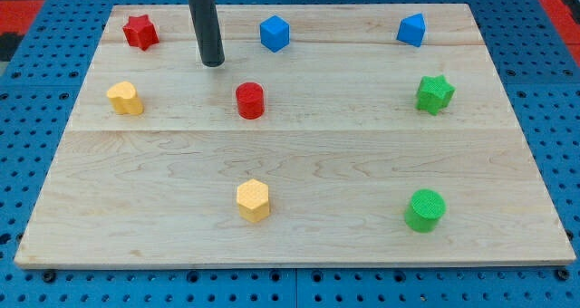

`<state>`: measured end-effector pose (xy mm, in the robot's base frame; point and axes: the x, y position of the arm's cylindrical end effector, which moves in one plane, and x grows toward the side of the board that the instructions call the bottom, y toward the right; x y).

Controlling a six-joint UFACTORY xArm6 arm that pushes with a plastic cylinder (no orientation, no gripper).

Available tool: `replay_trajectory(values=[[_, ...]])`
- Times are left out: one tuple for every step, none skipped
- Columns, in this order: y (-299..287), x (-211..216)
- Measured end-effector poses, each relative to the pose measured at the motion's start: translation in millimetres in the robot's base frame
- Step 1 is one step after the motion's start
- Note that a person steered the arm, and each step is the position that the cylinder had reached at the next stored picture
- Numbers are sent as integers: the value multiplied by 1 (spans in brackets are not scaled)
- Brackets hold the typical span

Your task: Put the green star horizontally to the left of the yellow hexagon

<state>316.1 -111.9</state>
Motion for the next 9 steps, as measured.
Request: replay_trajectory(values=[[0,0],[48,5],[116,5],[220,5],[284,7],[292,7],[311,10],[339,28],[275,86]])
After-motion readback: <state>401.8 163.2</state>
